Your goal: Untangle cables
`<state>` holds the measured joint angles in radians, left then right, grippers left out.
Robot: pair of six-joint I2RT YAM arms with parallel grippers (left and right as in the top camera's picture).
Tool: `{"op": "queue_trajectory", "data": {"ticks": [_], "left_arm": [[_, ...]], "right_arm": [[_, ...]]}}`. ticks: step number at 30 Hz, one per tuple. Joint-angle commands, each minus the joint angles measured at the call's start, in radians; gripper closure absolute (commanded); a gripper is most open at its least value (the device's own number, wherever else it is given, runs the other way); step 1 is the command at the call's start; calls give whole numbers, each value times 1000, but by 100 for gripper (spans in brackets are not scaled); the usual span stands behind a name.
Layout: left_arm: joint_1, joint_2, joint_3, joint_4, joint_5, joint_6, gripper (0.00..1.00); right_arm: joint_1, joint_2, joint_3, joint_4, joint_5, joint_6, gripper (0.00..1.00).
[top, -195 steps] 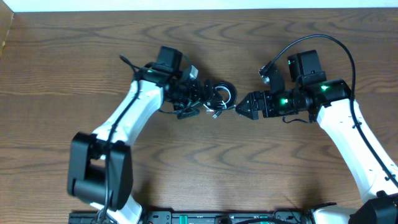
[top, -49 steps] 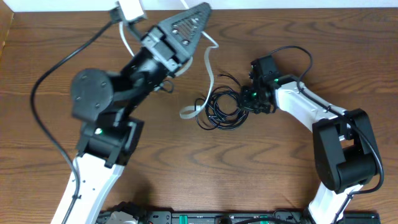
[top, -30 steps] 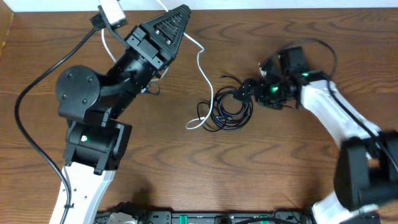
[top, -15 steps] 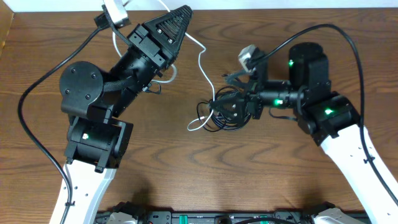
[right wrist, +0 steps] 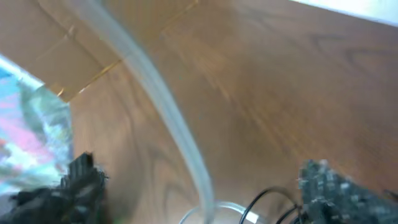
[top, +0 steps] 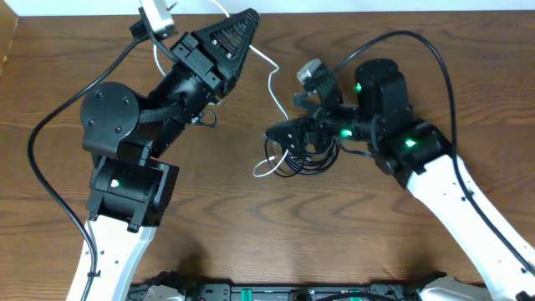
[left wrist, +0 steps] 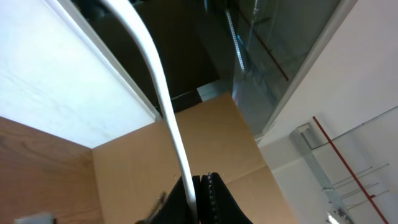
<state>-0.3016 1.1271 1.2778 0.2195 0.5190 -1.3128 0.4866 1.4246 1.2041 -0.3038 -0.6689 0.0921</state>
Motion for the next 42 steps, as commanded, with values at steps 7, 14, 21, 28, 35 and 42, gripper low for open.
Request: {"op": "queue_trajectory", "data": {"ticks": [7,14,21,28,35,42], "left_arm": [[1,-5,23,-3,21,-9,93],[4,-4,23,-56,10,11,92],[15,-4,23,-294,-170,207,92],[46,-4,22,-632,-476,359,92],[46,-4,22,-805,-501,422,53],[46,-4,22,-912,-501,509,35]], "right_arm": [[7,33,10,85,3,79,64],[4,25,10,101,-72,148,99],[-17,-86,11,98,-71,241,99],[-84,-210,11,10,-76,383,99],[-90,-233,11,78,-151,581,99],[-96,-233,11,398,-152,774,99]]}}
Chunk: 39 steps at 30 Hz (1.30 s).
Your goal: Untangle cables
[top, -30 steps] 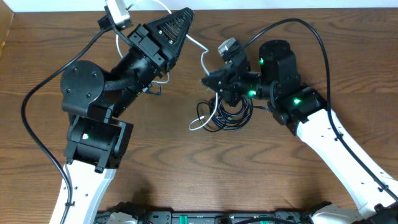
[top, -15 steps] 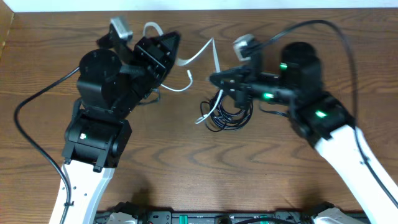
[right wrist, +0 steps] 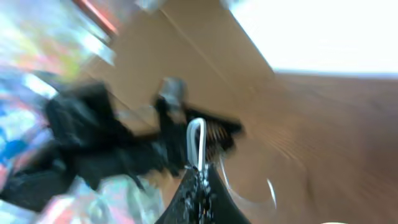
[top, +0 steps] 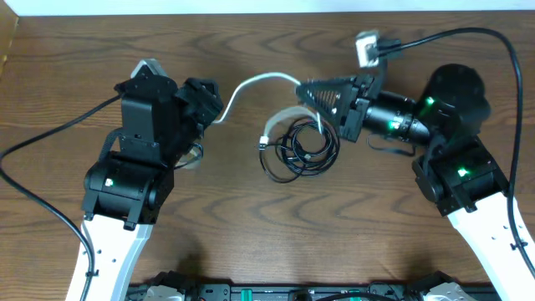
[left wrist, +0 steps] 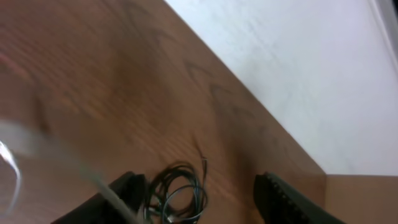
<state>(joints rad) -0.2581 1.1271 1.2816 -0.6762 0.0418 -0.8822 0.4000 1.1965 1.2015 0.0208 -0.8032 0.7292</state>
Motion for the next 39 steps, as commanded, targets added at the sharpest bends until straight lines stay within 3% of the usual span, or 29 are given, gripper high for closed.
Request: {"op": "queue_trajectory", "data": {"ticks": [1,5,10,17,18,20,23,25,30,36,39], "left_arm": [[3,-4,18,-28,-24,82,32],[3,-7,19,-52,12,90,31],[3,-29,19,36,160,91,29],[3,-89,19,175,299,-65,28],[3,-95,19,173,299,-89,26],[3,-103,19,173,327,-118,7],[3,-106,19,159,349,-117,4],[3,-105,19,136,351,-45,4],[-5,-74,18,116,351,426,4],[-9,-28,18,172,529,627,4],[-21,8,18,209,561,661,5]], "right_arm": [[-15,-5,14,117,-14,159,99],[-32,-5,14,130,0,172,99],[-35,1,14,-5,28,91,99],[-35,12,14,-27,36,85,99],[-35,12,14,-19,39,85,99],[-35,12,14,-9,51,86,99],[-35,12,14,-8,86,139,99],[-35,12,14,1,98,185,99],[-35,12,14,51,97,267,99],[-34,12,14,58,92,306,99],[-32,12,14,58,89,334,99]]}}
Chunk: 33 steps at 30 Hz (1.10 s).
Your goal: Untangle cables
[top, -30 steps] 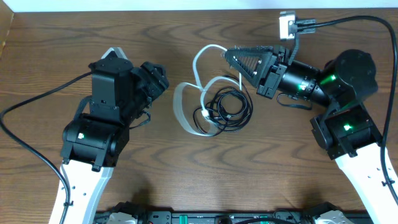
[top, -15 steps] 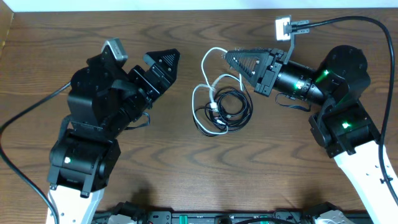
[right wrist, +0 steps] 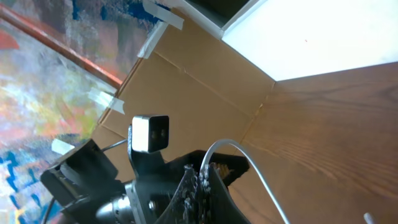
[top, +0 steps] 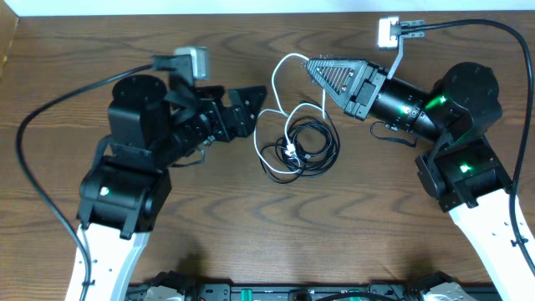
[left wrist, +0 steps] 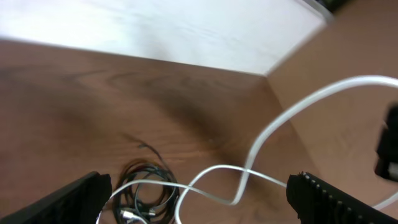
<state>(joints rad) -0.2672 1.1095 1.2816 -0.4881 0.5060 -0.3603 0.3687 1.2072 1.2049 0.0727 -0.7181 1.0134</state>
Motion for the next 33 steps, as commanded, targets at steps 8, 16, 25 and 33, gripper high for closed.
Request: {"op": "queue_trajectory", "data": {"ticks": [8,16,25,33], "left_arm": [[-44,83,18,86,138,139,30],[-44,93,18,93,184,139,31],[-44,125,18,140,246,135,43],[-44,125,19,143,246,134,55]], "right_arm": [[-2,1,11,5,-3,48,99],[-1,1,11,6,-13,49,99],[-1,1,11,6,-45,67,99],[-2,1,11,6,-47,67,99]]}}
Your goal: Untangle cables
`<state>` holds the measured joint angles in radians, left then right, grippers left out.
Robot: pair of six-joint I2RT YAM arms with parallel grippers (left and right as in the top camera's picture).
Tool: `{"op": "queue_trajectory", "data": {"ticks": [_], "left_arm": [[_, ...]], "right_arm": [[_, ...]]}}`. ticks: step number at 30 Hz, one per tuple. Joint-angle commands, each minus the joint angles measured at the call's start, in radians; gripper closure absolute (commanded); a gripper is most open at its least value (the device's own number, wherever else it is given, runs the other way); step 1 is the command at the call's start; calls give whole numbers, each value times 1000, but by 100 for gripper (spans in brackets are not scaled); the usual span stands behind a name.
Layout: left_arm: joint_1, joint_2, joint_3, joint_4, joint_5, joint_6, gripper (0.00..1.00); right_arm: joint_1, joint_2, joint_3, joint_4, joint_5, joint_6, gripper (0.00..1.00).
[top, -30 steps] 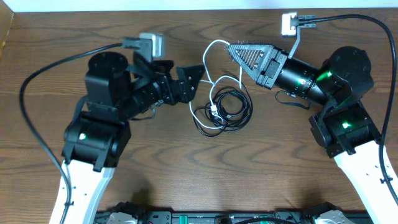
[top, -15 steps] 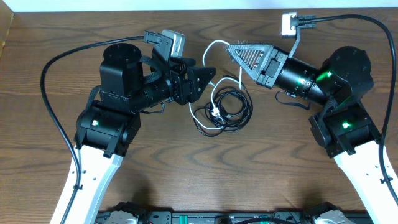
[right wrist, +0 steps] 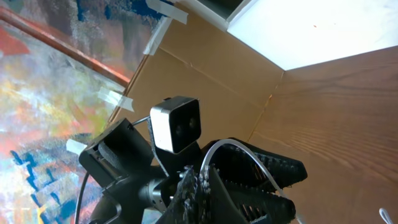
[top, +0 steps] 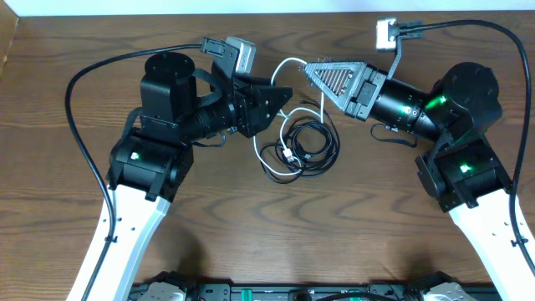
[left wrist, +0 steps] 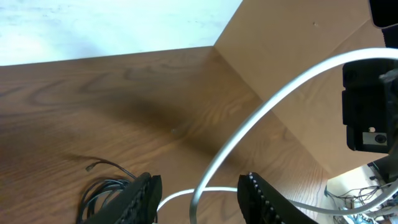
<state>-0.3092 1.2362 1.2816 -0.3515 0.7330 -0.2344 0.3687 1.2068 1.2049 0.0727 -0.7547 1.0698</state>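
A white cable [top: 287, 117] arcs up from the tangle, where it lies mixed with a coiled black cable [top: 308, 152] on the wooden table. My right gripper [top: 311, 70] is shut on the white cable's upper part, held above the table behind the tangle; its fingertips [right wrist: 200, 174] pinch the cable. My left gripper [top: 280, 94] is open just left of it, facing it. In the left wrist view the white cable [left wrist: 261, 112] runs between the open fingers [left wrist: 144, 194], and the black coil [left wrist: 102, 193] lies lower left.
The wooden table [top: 251, 226] stretches round the tangle. Cardboard panels [left wrist: 292, 81] stand beyond the table's edge. Both arms' own black supply cables [top: 79, 92] loop over the table's left and right sides.
My left gripper has moved right, from beside the white cable to straddling it with open fingers, close to the right gripper. The right gripper still holds the cable in the same place.
First my left gripper was shut on the white cable, raised at the back, while the right one was open at the tangle. Then the right was shut on the white cable and the left open. Now the right holds it up and the left is open around it.
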Motion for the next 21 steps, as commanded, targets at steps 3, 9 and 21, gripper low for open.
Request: {"op": "queue_trajectory", "data": {"ticks": [3,9,21], "left_arm": [[-2,-2,19,6,19,8,64],[-2,-2,19,6,19,2,73],[-2,-2,19,6,19,-10,74]], "right_arm": [[-3,2,11,6,-11,10,99],[-3,2,11,6,-11,11,99],[-11,2,11,6,4,10,99]]}}
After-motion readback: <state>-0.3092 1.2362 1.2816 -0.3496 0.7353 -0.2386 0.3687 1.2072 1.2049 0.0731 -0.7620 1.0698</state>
